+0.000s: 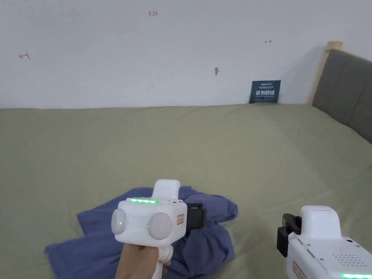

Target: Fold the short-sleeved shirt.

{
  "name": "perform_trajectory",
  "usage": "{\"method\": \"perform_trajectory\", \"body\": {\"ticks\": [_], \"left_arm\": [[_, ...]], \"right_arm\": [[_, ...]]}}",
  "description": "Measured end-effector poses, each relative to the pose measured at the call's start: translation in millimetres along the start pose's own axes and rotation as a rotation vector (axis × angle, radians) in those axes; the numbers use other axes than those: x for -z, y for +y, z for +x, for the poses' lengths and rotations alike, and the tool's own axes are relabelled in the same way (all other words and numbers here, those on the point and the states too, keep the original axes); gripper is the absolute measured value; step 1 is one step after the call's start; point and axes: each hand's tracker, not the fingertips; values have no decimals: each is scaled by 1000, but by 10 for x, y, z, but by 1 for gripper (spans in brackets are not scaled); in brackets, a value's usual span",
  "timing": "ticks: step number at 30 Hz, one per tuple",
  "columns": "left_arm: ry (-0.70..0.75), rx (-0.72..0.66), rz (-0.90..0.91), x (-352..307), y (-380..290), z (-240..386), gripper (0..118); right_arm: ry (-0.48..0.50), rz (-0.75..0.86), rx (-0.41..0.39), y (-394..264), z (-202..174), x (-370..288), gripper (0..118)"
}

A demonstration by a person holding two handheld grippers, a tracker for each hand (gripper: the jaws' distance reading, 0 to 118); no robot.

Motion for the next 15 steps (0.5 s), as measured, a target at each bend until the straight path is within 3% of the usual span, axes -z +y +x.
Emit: {"method": "perform_trajectory", "body": {"ticks": [1, 3, 4, 5, 6, 8, 15], "left_arm": [[38, -5, 71, -188, -37, -59, 102], [93, 8, 174, -646, -76, -184, 84], [135, -2, 236, -944, -107, -255, 67], [180, -8, 292, -1195, -184, -331, 22], [231, -12, 349, -1455, -285, -415, 0], [320, -34, 416, -1838, -434, -592, 0], [439, -63, 374, -2659, -957, -1083, 0]], "right_arm": [[12, 3, 7, 16, -37, -31, 0], [39, 19, 15, 43, -131, -128, 0], [46, 28, 11, 49, -185, -176, 0], [56, 39, 3, 49, -236, -224, 0], [63, 50, -2, 48, -295, -283, 0], [92, 64, 1, 34, -381, -380, 0], [143, 89, -40, -150, -709, -644, 0]]}}
